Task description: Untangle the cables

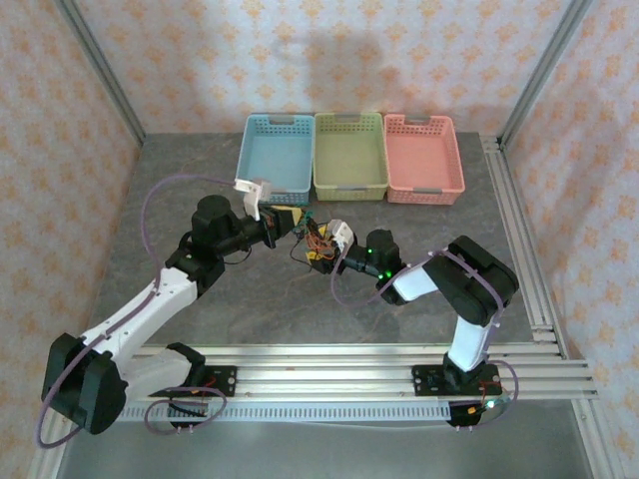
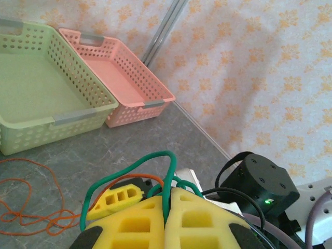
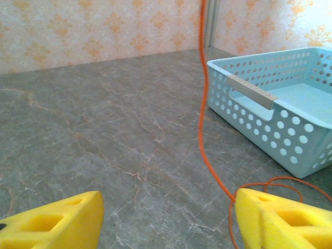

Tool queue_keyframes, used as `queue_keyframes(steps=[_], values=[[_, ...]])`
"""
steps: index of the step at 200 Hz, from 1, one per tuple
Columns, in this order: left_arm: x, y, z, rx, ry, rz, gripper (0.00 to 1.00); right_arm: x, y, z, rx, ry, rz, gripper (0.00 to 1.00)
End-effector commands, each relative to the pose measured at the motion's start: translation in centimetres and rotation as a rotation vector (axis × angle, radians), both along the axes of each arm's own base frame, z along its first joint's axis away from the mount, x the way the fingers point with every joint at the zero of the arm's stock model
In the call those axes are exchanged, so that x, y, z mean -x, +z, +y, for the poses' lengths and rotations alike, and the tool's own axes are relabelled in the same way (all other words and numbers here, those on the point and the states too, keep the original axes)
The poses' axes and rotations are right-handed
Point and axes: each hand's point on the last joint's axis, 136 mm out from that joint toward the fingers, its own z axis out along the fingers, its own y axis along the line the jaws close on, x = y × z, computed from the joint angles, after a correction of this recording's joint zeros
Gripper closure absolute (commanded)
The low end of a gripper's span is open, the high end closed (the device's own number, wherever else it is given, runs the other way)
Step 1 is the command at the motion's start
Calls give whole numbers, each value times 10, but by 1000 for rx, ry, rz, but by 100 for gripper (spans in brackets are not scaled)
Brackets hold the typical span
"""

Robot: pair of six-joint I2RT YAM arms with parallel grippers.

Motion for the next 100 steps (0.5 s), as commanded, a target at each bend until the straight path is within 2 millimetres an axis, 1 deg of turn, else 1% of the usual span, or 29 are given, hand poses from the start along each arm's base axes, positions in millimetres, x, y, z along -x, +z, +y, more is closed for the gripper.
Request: queue_keyframes(steps=[1, 22, 46, 67, 87, 92, 100], values=[[12, 29, -6, 37, -38, -40, 100, -2, 7, 1, -11, -9, -51, 37], [19, 36, -10, 55, -56, -44, 100, -3, 7, 2, -8, -14, -50, 39], [25, 45, -13, 71, -71, -40, 100, -4, 7, 1, -10, -22, -55, 39], [29, 48, -16, 85, -84, -19, 100, -4, 6, 1, -8, -25, -52, 39], [33, 50, -16, 82, -84, -14, 100, -3, 8, 1, -12, -20, -53, 47], [34, 51, -16, 81, -80, -16, 100, -3, 8, 1, -14, -21, -53, 51], [33, 52, -14, 80, -68, -19, 100, -3, 8, 1, -14, -21, -54, 60]])
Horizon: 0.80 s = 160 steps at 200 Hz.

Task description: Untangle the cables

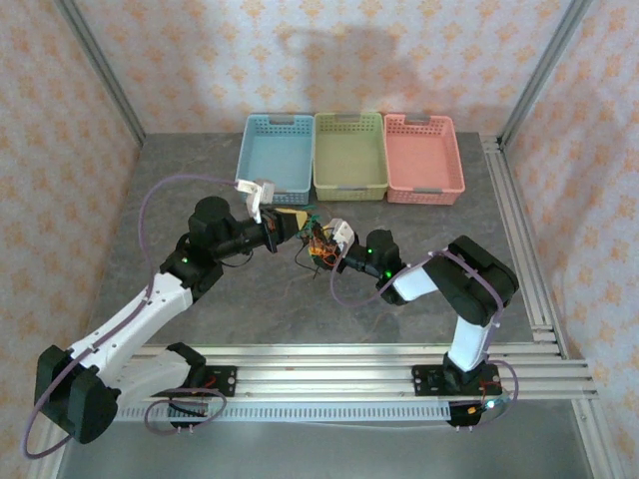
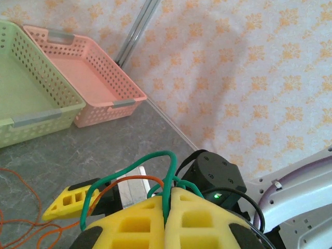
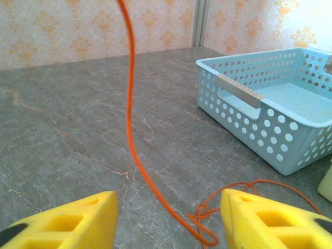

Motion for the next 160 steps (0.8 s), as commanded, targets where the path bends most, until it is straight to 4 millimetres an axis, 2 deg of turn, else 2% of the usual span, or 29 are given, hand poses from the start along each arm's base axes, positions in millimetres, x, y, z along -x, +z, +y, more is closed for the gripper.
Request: queue_keyframes(steps=[1, 27, 54, 73, 90, 110, 129, 141, 160], values=[[8, 26, 1, 32, -1, -34, 100, 2, 9, 4, -23, 11, -43, 61], [3, 25, 7, 15, 50, -24, 100, -1, 14, -1, -37, -25, -65, 100], [-12, 19, 31, -38, 220, -1, 100, -9, 19, -11, -51, -99, -87, 100], [-27, 10, 64, -112, 429, 30, 100, -21, 20, -21, -35, -187, -95, 100], [-33, 5, 100, -163, 622, 48, 100, -38, 20, -40, -3, -329, -98, 100], [-34, 0, 131, -216, 771, 63, 100, -62, 22, -76, 19, -541, -98, 100], [-35, -12, 153, -259, 850, 101, 100, -79, 26, -120, -6, -750, -77, 100], [-34, -22, 167, -292, 903, 125, 100, -86, 28, -151, -49, -881, -49, 100], [-30, -40, 192, -343, 1009, 147, 100, -89, 30, -189, -111, -1023, -10, 100]])
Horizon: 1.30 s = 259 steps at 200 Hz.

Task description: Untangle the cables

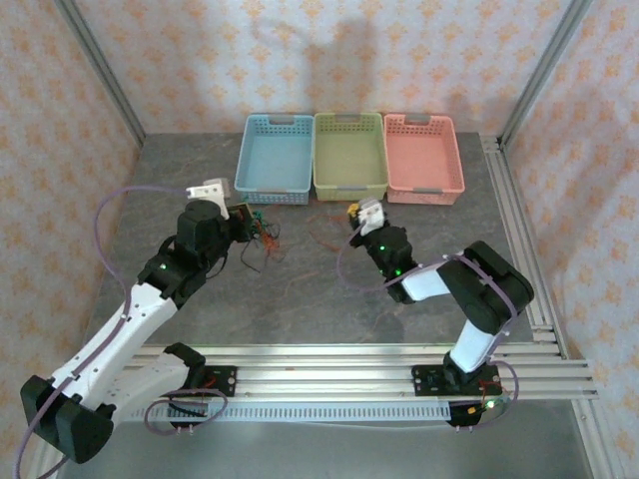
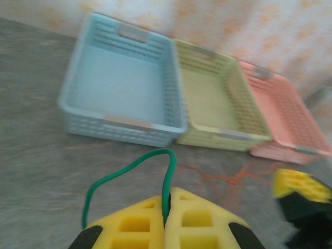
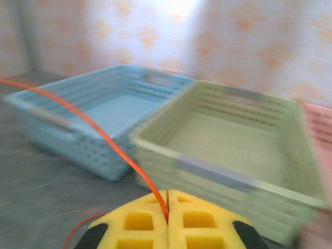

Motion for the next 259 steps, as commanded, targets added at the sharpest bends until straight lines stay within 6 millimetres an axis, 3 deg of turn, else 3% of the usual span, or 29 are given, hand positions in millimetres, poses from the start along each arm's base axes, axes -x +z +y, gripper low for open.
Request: queue_keyframes(steps=[1, 19, 36, 74, 130, 176, 197, 214, 259], values=[[6, -5, 51, -73, 230, 1, 100, -10, -6, -76, -95, -325, 48, 100], [7, -24, 73, -67, 320, 26, 100, -9, -7, -101, -141, -418, 55, 100], [4, -41, 81, -40, 345, 52, 100, -7, -8, -109, -161, -441, 59, 100], [-12, -66, 55, -16, 210, 99, 100, -7, -2, -93, -198, -343, 37, 100], [-45, -93, 6, 41, -1, 141, 100, 4, 26, -58, -233, -135, -45, 100], [-60, -112, -5, 31, -19, 151, 100, 12, 37, -40, -214, -60, -67, 100], [-58, -113, 3, 15, 21, 150, 100, 14, 64, -25, -211, -4, -62, 100], [-56, -116, 8, 11, 54, 153, 100, 12, 99, -7, -208, 50, 4, 100], [-54, -116, 12, 6, 82, 146, 100, -10, 223, 20, -314, 102, 32, 100]])
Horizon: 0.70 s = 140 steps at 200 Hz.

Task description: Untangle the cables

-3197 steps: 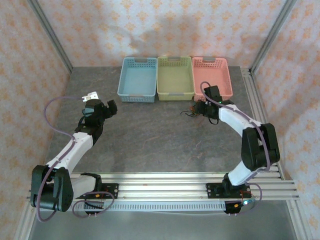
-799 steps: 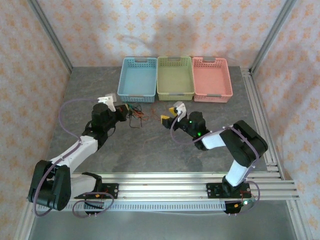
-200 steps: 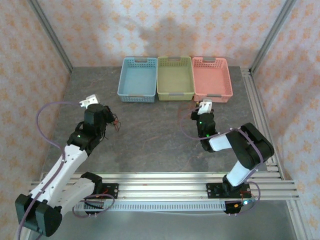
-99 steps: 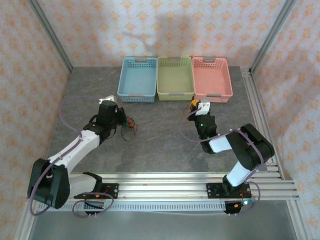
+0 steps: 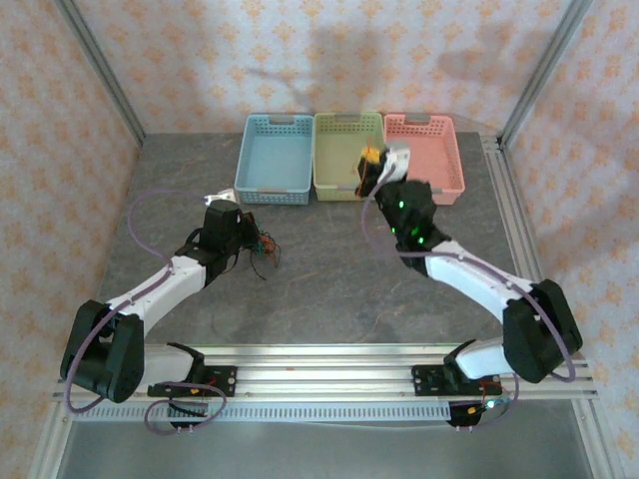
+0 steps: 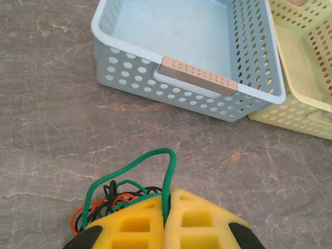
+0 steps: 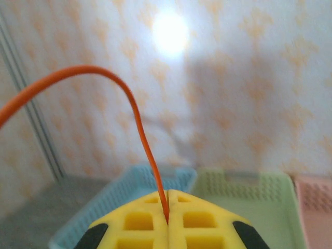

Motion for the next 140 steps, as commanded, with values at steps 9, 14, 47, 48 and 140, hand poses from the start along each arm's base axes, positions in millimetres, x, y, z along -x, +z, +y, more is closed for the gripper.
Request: queue_keyframes(steps=[9, 14, 47, 48, 140], values=[[-2, 11, 6, -3, 42, -53, 100, -10, 37, 20, -8, 72, 122, 100], [-2, 11, 6, -3, 42, -52, 100, -15, 46, 26, -6, 85, 126, 100], [-1, 11, 7, -4, 47, -53, 100, -44, 89, 58, -33, 153, 91, 100], [-1, 11, 7, -5, 47, -54, 100, -45, 90, 59, -33, 155, 91, 100], [3, 15, 11, 0, 66, -80, 100, -149, 81, 151, -119, 310, 101, 100]])
